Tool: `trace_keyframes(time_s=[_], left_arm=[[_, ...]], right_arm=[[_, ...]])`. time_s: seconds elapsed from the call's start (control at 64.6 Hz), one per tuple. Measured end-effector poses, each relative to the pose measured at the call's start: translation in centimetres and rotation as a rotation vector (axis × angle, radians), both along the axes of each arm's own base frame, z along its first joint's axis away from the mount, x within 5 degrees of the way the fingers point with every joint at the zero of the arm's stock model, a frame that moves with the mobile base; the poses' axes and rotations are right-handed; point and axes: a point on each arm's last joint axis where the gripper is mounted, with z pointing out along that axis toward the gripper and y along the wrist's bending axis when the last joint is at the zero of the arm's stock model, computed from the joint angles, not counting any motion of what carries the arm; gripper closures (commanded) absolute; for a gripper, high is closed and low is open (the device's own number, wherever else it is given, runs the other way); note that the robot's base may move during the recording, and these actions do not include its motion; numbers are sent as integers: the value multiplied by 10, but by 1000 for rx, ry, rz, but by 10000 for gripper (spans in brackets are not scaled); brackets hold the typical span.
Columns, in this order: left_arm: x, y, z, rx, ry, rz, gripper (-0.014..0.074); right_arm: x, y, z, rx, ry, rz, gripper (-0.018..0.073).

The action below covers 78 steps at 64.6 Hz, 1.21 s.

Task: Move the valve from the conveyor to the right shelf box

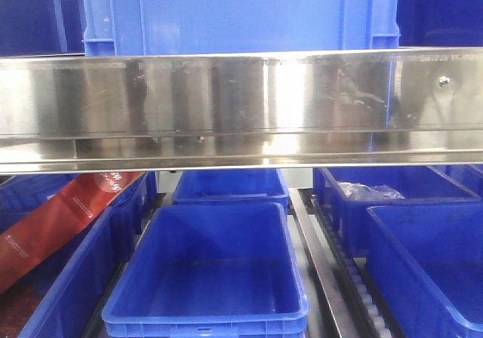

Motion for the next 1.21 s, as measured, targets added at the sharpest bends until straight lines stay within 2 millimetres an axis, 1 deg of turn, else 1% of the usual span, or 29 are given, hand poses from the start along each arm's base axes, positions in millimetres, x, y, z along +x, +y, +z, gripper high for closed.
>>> trace_keyframes(time_s=[0.093, 0.186, 0.263, 0.418, 1.207], left_arm=[[0, 0, 0, 0, 0, 0, 708], [0, 0, 0, 0, 0, 0, 708], [0, 0, 0, 0, 0, 0, 708], [-1, 0, 0, -1, -2, 2, 708], [-1, 0, 0, -1, -2, 2, 708]], right_arm=[[-4, -1, -13, 2, -7, -1, 721], [-10, -1, -10, 11, -62, -2, 721], [-12, -1, -11, 11, -63, 0, 721], [-12, -1, -14, 10, -37, 1, 721], [-13, -1, -14, 10, -39, 1, 721]])
